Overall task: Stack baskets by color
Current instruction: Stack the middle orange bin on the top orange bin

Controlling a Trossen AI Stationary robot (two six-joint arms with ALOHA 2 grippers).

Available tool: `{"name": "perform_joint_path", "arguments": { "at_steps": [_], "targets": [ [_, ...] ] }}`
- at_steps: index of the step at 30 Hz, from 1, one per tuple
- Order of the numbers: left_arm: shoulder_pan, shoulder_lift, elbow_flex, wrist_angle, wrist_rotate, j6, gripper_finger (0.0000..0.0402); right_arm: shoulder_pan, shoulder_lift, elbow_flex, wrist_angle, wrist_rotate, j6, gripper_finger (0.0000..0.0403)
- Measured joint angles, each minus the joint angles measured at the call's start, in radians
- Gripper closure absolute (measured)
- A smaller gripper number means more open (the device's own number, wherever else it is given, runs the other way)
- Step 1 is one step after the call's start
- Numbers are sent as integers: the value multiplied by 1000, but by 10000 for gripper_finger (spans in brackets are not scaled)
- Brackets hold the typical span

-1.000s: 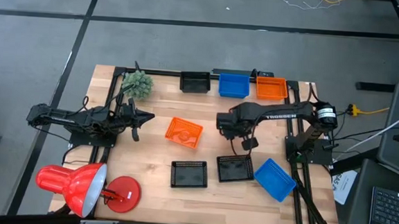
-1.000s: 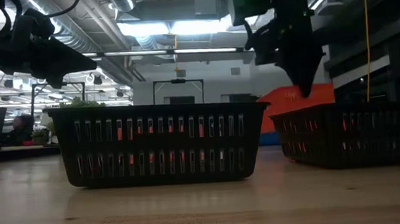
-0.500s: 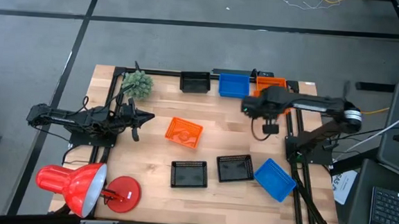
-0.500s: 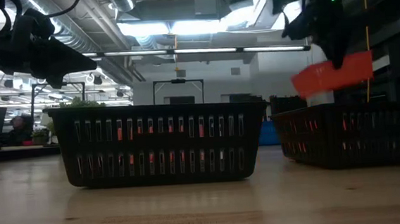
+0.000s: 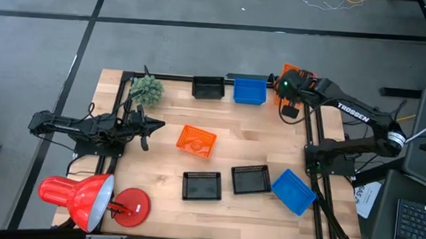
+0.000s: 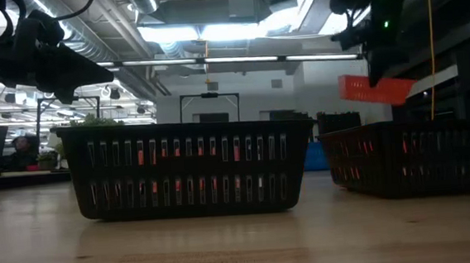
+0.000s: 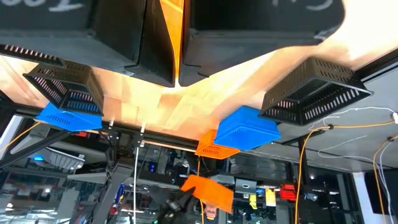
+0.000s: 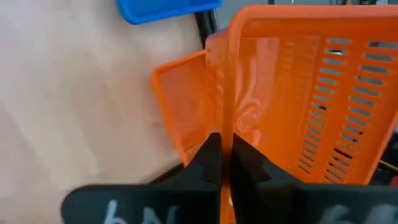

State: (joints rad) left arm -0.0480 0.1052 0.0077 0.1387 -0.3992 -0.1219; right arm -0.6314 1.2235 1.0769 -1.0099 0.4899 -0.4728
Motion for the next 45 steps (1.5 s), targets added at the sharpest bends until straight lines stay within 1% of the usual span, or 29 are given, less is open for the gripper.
{"name": "perform_joint_path", "arguments": {
  "at_steps": [3,5,9,12,16,25,29,32,39,43,45],
  "targets": [
    [0,0,0,0,0,0,388,-62,14,-59,82,-58,-95,397],
    [0,0,0,0,0,0,388,-93,23,-102,142,-76,-137,397],
    [0,0,0,0,0,-1,388,-127,41,-174,207,-66,-199,397],
    [0,0,0,0,0,-1,388,-133,45,-202,209,-65,-213,392],
    [0,0,0,0,0,-1,388,-133,46,-226,212,-65,-219,378],
    [0,0,0,0,0,-1,388,-133,46,-234,272,-56,-271,374],
    [0,0,0,0,0,-2,388,-133,46,-234,258,-53,-273,370],
    [0,0,0,0,0,-2,388,-133,46,-234,255,-32,-273,352],
    [0,0,0,0,0,-2,388,-133,46,-234,266,38,-273,289],
    [0,0,0,0,0,-2,388,-133,46,-234,292,75,-274,280],
    [0,0,0,0,0,-2,388,-133,46,-234,303,75,-274,279]
  ]
}}
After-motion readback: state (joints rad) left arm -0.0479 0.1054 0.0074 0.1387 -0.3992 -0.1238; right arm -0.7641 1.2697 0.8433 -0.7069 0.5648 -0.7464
